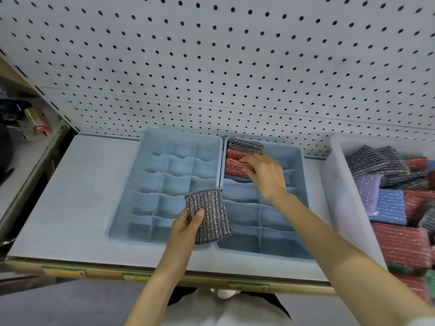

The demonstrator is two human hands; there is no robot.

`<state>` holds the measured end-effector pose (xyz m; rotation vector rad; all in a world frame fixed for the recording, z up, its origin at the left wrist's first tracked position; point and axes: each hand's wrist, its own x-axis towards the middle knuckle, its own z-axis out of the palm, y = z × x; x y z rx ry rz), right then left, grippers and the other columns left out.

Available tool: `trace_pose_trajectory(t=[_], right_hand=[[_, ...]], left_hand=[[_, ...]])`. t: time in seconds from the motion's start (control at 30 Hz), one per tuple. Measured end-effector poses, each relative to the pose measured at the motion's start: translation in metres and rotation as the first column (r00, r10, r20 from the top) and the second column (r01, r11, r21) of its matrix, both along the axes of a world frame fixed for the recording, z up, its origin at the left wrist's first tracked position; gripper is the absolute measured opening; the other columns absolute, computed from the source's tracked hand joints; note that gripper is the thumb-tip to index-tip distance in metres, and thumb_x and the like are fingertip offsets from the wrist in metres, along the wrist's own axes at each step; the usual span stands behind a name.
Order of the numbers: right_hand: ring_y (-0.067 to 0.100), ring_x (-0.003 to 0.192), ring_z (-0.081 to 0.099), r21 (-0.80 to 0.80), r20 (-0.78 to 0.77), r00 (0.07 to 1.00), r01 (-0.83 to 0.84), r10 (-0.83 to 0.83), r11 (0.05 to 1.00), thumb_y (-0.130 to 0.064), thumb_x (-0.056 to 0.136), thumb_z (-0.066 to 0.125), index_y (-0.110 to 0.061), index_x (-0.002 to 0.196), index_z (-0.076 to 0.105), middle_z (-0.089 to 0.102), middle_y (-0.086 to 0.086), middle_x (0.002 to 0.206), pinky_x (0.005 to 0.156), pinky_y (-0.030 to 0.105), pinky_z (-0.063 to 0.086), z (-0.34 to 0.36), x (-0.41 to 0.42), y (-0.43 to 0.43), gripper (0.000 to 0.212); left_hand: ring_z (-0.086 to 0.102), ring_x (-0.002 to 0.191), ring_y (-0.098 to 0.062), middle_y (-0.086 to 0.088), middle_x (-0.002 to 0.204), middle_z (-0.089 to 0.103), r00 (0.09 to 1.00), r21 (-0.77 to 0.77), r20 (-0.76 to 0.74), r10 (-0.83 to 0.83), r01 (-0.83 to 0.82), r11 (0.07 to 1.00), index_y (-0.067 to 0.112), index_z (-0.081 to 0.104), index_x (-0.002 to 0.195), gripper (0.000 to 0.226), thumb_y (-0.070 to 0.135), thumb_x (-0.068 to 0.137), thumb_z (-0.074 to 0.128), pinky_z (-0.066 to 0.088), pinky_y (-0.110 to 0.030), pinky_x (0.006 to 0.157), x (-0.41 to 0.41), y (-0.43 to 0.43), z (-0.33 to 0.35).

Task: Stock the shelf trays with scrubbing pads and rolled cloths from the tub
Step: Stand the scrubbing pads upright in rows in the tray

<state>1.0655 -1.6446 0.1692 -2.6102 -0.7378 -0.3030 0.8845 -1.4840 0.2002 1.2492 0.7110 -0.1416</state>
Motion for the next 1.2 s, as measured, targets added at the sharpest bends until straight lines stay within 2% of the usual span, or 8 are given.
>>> trace_pose_trajectory(t=[0.23,0.4,0.5,0.6,0.8,0.9,1.0,1.2], right_hand=[[0.029,0.077,0.056,-0.030,0.063,0.997,0.051,-0.049,0.998,-0.006,0.069,0.081,-0.008,0.090,0.067,0.058,0.011,0.087,0.057,0.034,0.051,-0.008,0.004,0.000,0.025],[0.019,0.078,0.057,0.308,-0.257,0.951,0.249,-0.172,0.918,-0.009,0.089,0.063,-0.015,0.117,0.064,0.052,0.007,0.100,0.071,0.033,0.053,0.011,-0.015,-0.002,0.029],[0.013,0.082,0.060,0.526,-0.669,0.740,0.406,0.069,0.748,-0.017,0.089,0.064,-0.022,0.112,0.061,0.060,0.001,0.092,0.076,0.028,0.053,0.046,-0.057,0.004,0.024],[0.012,0.096,0.064,0.538,-0.814,0.457,0.360,0.358,0.763,-0.014,0.085,0.069,-0.024,0.119,0.055,0.066,0.000,0.104,0.083,0.028,0.055,0.061,-0.100,0.014,0.038],[0.020,0.088,0.066,0.576,-0.733,0.673,0.536,0.100,0.617,-0.004,0.080,0.071,-0.027,0.113,0.043,0.066,0.002,0.098,0.064,0.020,0.054,0.058,-0.076,0.000,0.048],[0.011,0.086,0.063,0.393,-0.462,0.867,0.387,-0.185,0.834,-0.016,0.082,0.073,-0.016,0.113,0.049,0.065,-0.006,0.097,0.072,0.023,0.052,0.052,-0.044,-0.014,0.040],[0.022,0.089,0.064,0.173,-0.162,0.983,0.119,-0.091,0.978,-0.013,0.083,0.071,-0.011,0.114,0.059,0.065,0.005,0.105,0.066,0.039,0.056,0.033,-0.027,-0.013,0.033],[0.030,0.074,0.059,-0.063,0.179,0.983,-0.029,0.040,0.998,0.000,0.067,0.080,-0.012,0.097,0.071,0.063,0.006,0.081,0.062,0.038,0.052,0.003,-0.015,0.000,0.033]], left_hand=[[0.062,0.109,-0.017,0.002,0.113,0.069,1.000,-0.009,-0.020,-0.001,0.001,1.000,0.027,0.064,0.109,0.018,0.023,0.095,0.053,0.045,-0.039,0.101,0.001,0.002,-0.001],[0.062,0.104,-0.013,0.005,0.112,0.068,1.000,0.006,0.004,0.002,-0.002,1.000,0.029,0.063,0.109,0.018,0.026,0.095,0.052,0.050,-0.026,0.086,0.002,0.001,0.003],[0.062,0.093,-0.005,0.006,0.105,0.068,0.998,0.044,0.056,0.012,-0.015,0.999,0.023,0.064,0.109,0.018,0.023,0.096,0.051,0.047,-0.009,0.063,0.005,-0.004,0.009],[0.065,0.082,-0.003,0.002,0.100,0.070,0.994,0.047,0.110,0.003,-0.008,0.999,0.020,0.066,0.108,0.019,0.020,0.094,0.052,0.049,-0.011,0.061,0.011,-0.012,0.016],[0.056,0.107,0.002,0.017,0.113,0.060,0.964,0.382,0.167,-0.209,0.132,0.915,0.032,0.057,0.113,0.027,0.041,0.091,0.045,0.044,-0.008,0.084,0.011,-0.014,0.005],[0.039,0.123,0.003,0.019,0.132,0.044,0.901,0.682,0.054,-0.430,0.281,0.675,0.037,0.041,0.133,0.044,0.050,0.092,0.038,0.038,-0.023,0.105,0.009,-0.010,-0.018],[0.033,0.134,-0.002,0.014,0.150,0.030,0.829,0.821,-0.110,-0.548,0.387,0.421,0.036,0.019,0.148,0.053,0.048,0.098,0.031,0.037,-0.026,0.104,0.009,-0.014,-0.028],[0.037,0.136,-0.008,0.014,0.156,0.021,0.820,0.822,-0.103,-0.562,0.388,0.416,0.038,0.008,0.150,0.055,0.043,0.100,0.031,0.041,-0.027,0.100,0.009,-0.013,-0.029]])
